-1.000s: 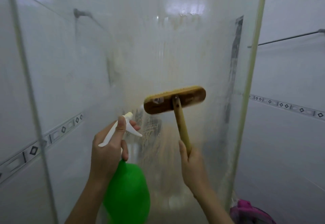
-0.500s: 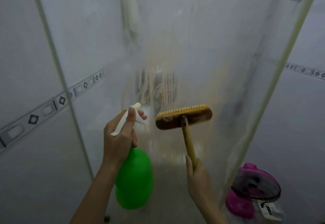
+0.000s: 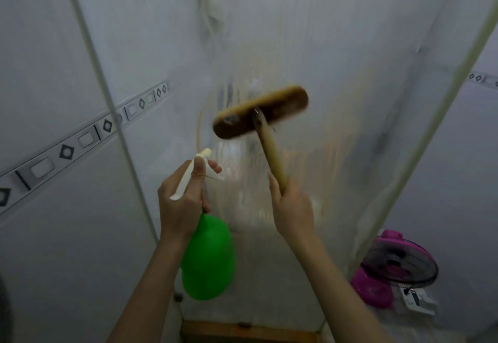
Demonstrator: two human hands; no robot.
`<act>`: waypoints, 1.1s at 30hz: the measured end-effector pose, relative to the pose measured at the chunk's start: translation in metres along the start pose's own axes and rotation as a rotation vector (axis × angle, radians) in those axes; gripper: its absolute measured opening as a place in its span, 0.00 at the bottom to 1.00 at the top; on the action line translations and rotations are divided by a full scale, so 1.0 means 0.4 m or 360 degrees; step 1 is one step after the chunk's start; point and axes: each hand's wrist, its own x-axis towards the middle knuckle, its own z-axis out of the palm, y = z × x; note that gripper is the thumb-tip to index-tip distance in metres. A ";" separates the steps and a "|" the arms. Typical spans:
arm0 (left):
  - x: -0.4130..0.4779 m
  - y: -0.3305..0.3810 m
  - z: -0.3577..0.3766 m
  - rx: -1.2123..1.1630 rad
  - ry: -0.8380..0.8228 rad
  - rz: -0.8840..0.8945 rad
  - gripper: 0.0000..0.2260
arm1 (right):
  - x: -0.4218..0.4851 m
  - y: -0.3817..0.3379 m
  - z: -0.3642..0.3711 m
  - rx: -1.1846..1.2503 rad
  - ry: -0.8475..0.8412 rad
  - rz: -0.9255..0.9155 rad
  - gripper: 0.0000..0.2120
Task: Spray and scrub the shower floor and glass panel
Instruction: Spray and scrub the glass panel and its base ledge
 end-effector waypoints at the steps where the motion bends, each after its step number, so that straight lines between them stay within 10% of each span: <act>1: -0.002 0.003 -0.002 0.0002 0.0005 0.0003 0.15 | 0.041 -0.040 -0.010 -0.0103 0.0004 -0.0121 0.18; 9: -0.009 0.022 -0.061 0.0001 0.0073 0.0047 0.15 | -0.100 0.171 0.018 -0.0347 -0.0152 0.0147 0.18; 16: -0.011 0.030 -0.108 0.0096 0.0137 0.0036 0.14 | 0.099 -0.086 0.066 -0.0214 -0.0140 -0.0356 0.19; 21: -0.008 0.024 -0.144 0.0102 0.0209 0.0032 0.16 | -0.080 0.110 0.092 -0.0424 -0.0263 0.0023 0.20; 27: -0.020 0.009 -0.172 0.0118 0.0236 -0.0060 0.17 | 0.085 -0.174 0.182 -0.0336 -0.0391 -0.0464 0.20; 33: -0.016 0.021 -0.206 0.0038 0.0244 -0.0016 0.16 | -0.045 0.047 0.128 -0.0653 -0.0353 -0.0203 0.25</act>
